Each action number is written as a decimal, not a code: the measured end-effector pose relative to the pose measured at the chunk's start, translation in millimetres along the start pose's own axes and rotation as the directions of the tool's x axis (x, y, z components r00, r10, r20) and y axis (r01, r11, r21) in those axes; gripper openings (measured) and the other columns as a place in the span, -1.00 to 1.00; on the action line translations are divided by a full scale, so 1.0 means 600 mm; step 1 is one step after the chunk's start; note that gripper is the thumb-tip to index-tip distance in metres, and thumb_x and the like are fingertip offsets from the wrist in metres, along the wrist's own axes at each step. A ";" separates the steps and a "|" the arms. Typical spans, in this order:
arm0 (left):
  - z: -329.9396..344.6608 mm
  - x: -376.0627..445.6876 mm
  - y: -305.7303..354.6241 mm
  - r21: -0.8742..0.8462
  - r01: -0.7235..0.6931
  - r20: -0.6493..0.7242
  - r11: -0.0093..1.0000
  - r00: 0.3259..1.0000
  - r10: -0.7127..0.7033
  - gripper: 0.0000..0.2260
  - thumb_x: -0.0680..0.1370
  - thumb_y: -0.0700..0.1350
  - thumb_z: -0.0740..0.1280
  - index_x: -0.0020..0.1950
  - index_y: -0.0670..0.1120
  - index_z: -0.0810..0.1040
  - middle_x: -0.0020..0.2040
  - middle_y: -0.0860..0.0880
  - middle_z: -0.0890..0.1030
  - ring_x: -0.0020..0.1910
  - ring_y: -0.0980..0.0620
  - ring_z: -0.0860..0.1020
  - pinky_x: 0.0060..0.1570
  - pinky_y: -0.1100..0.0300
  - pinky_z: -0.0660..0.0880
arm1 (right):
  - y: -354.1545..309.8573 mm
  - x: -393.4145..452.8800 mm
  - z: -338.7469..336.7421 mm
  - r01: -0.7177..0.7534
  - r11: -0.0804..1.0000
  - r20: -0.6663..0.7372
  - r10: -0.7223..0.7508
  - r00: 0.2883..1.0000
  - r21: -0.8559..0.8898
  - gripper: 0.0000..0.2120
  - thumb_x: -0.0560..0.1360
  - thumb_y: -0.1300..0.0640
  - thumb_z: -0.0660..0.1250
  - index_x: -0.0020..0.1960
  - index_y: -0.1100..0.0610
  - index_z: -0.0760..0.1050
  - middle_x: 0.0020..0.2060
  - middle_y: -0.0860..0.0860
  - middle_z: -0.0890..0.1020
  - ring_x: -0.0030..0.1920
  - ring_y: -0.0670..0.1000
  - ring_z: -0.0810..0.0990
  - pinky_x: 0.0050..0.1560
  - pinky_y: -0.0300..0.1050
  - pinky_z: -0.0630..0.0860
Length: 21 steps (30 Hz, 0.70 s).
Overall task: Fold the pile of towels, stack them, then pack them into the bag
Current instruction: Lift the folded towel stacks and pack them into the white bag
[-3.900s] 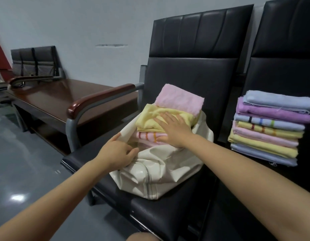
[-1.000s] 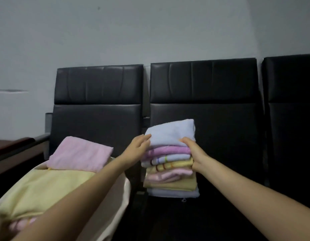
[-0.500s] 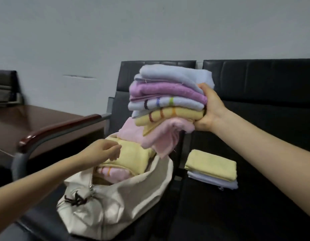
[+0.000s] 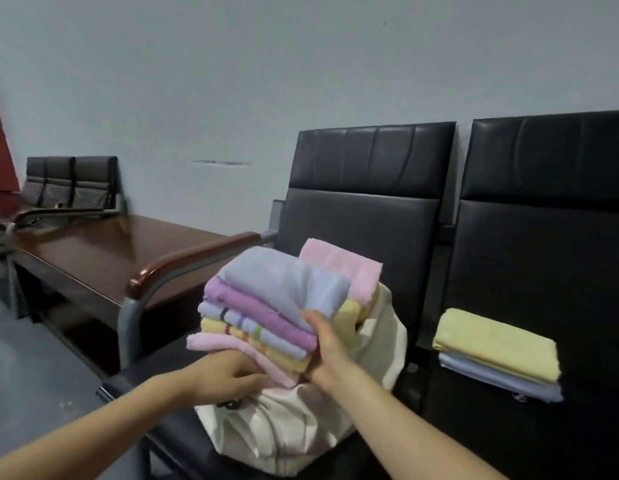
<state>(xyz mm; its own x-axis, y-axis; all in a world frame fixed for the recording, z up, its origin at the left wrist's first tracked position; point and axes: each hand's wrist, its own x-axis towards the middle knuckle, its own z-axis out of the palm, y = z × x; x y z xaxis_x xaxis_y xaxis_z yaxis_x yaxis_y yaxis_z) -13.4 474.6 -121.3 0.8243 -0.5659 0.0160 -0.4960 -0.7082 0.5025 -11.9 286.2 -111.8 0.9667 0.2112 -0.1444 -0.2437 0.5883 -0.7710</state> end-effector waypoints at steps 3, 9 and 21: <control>0.022 0.005 0.008 -0.237 -0.034 -0.034 0.971 0.999 0.027 -0.69 0.53 0.11 0.27 -0.31 -0.06 0.46 -0.43 0.11 0.43 -0.43 0.16 0.43 -0.38 0.24 0.41 | 0.000 0.024 0.004 0.024 0.984 -0.054 -0.034 0.998 -0.176 -0.59 0.34 0.01 0.46 0.13 0.15 0.60 -0.04 0.16 0.71 0.02 0.21 0.67 0.07 0.17 0.60; 0.018 -0.007 0.012 -0.034 -0.163 -0.223 0.986 0.963 0.151 -0.64 0.60 0.02 0.25 -0.40 0.06 0.38 -0.46 0.16 0.44 -0.45 0.19 0.42 -0.41 0.31 0.35 | -0.018 0.046 -0.018 -0.014 0.955 -0.114 -0.021 0.993 -0.296 -0.52 0.21 -0.09 0.46 0.05 0.13 0.64 -0.04 0.14 0.71 0.08 0.18 0.65 0.21 0.13 0.54; -0.108 0.026 -0.024 0.721 -0.210 -0.200 0.661 0.850 0.488 -0.72 0.54 0.10 0.14 -0.26 0.06 0.55 -0.28 0.12 0.57 -0.16 0.09 0.56 0.35 0.16 0.19 | -0.080 0.046 -0.045 0.085 0.896 -0.309 -0.237 0.921 -0.436 -0.57 0.37 -0.05 0.42 0.16 0.14 0.55 0.01 0.12 0.67 -0.01 0.12 0.66 0.09 0.04 0.61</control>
<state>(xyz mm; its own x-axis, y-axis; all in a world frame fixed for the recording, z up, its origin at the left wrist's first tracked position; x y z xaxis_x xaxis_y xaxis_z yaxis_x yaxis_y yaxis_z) 24.3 503.6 -72.1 0.5133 -0.7421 0.4312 -0.6972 -0.6535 -0.2947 28.5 242.6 -95.3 0.9722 -0.1865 -0.1417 -0.1026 0.2048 -0.9734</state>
